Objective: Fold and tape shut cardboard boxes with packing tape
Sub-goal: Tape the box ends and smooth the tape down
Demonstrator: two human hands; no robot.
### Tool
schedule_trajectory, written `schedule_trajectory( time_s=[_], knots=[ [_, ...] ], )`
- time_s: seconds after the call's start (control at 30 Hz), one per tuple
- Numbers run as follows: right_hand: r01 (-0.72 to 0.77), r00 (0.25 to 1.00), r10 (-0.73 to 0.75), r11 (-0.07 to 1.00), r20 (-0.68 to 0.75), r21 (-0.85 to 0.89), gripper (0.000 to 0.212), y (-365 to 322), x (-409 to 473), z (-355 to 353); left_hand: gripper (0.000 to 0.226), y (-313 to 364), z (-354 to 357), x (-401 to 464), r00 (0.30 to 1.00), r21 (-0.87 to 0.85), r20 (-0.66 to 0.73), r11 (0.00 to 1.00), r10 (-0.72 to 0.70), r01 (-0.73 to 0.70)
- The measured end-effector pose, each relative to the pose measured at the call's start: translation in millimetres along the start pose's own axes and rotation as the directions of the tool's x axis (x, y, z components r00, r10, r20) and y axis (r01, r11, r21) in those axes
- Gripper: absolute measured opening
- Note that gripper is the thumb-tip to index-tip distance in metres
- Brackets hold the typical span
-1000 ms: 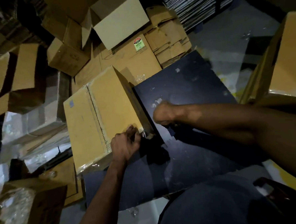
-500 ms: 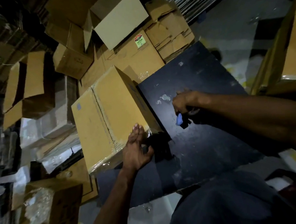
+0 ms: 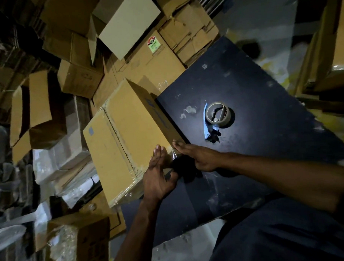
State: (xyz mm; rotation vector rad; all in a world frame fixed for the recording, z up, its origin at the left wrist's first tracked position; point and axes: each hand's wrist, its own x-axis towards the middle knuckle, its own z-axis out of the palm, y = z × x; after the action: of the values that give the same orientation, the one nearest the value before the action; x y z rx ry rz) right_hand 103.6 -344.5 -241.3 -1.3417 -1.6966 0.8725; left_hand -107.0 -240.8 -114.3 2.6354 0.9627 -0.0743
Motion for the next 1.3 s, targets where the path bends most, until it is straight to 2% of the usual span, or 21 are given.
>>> schedule_trajectory(
  time_s=[0.13,0.27,0.33,0.43,0.5,0.57,0.63,0.73,0.8,0.9,0.93,1.0,1.07,1.13,1.2,1.3],
  knots=[
    [-0.090,0.996,0.090,0.996,-0.016,-0.004,0.117,25.2,-6.1,17.3,0.099,-0.3,-1.4,-0.6,1.000,0.012,0.006,1.000,0.007,-0.007],
    [-0.198,0.978,0.197,0.980,-0.071,-0.008,0.104,21.8,0.5,21.0,0.095,-2.0,-5.2,0.6,0.999,0.020,0.010,0.999,0.032,-0.032],
    [-0.272,0.951,0.271,0.962,-0.150,0.019,0.094,14.2,8.9,23.6,0.091,-5.9,-13.3,2.7,0.998,0.019,0.017,0.998,0.060,-0.060],
    [-0.338,0.851,0.334,0.939,-0.405,0.065,0.067,14.2,27.0,29.2,0.085,-17.5,-30.2,17.2,0.991,0.030,0.054,0.992,0.120,-0.121],
    [-0.383,0.765,0.394,0.914,-0.509,0.132,0.057,19.0,41.4,22.4,0.081,-23.8,-41.1,35.3,0.978,0.043,0.085,0.980,0.190,-0.194],
    [-0.458,0.692,0.450,0.878,-0.564,0.138,0.049,24.9,58.1,7.9,0.075,-25.8,-52.2,62.7,0.968,0.064,0.101,0.970,0.228,-0.235],
    [-0.496,0.643,0.450,0.861,-0.620,0.110,0.047,32.5,76.8,-6.6,0.068,-26.9,-63.2,96.4,0.976,0.115,0.092,0.971,0.198,-0.208],
    [-0.522,0.574,0.505,0.832,-0.645,0.187,0.039,44.9,98.7,-29.6,0.049,-31.8,-73.7,152.3,0.975,0.206,-0.039,0.957,0.219,-0.207],
    [-0.506,0.505,0.542,0.816,-0.672,0.279,0.048,36.4,98.1,-49.2,0.043,-33.2,-73.3,179.3,0.948,0.191,-0.036,0.933,0.317,-0.305],
    [-0.432,0.380,0.568,0.807,-0.730,0.403,0.059,18.2,82.2,-60.6,0.041,-38.7,-56.7,211.9,0.831,0.197,0.033,0.811,0.555,-0.550],
    [-0.390,0.342,0.566,0.812,-0.750,0.434,0.060,17.2,77.7,-59.0,0.042,-39.3,-50.3,218.6,0.807,0.146,0.030,0.796,0.590,-0.588],
    [-0.292,0.281,0.553,0.828,-0.784,0.479,0.063,16.9,77.0,-55.6,0.042,-40.0,-41.6,224.5,0.805,0.006,-0.035,0.806,0.592,-0.592],
    [-0.200,0.267,0.538,0.842,-0.799,0.500,0.069,17.3,84.2,-62.2,0.041,-39.5,-38.9,231.6,0.801,-0.074,-0.121,0.799,0.586,-0.596],
    [-0.098,0.287,0.526,0.848,-0.801,0.522,0.076,21.6,94.9,-74.8,0.040,-38.0,-37.2,245.0,0.783,-0.116,-0.158,0.777,0.601,-0.619],
    [-0.061,0.297,0.497,0.862,-0.815,0.503,0.080,30.0,104.5,-86.8,0.043,-34.8,-34.9,261.1,0.773,-0.106,-0.156,0.768,0.615,-0.632],
    [-0.066,0.293,0.494,0.865,-0.819,0.498,0.082,46.4,119.1,-94.0,0.054,-35.3,-31.9,274.4,0.794,-0.024,-0.084,0.796,0.602,-0.605]
  ],
)
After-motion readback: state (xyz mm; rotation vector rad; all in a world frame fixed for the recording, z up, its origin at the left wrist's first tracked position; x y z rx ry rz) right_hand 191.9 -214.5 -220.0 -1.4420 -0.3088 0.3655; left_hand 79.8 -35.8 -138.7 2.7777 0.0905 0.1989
